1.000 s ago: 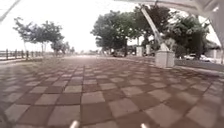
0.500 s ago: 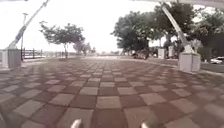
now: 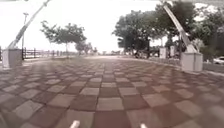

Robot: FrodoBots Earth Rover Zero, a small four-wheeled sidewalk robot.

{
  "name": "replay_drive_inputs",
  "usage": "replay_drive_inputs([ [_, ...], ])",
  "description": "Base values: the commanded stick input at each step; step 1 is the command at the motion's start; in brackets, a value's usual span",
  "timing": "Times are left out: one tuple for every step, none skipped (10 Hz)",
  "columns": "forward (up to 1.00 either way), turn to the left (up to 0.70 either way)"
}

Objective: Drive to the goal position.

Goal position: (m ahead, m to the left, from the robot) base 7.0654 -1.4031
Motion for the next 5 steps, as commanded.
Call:
replay_drive_inputs([
  [0.70,0.00],
  [0.70,0.00],
  [0.70,0.00],
  [0.70,0.00],
  [0.70,0.00],
])
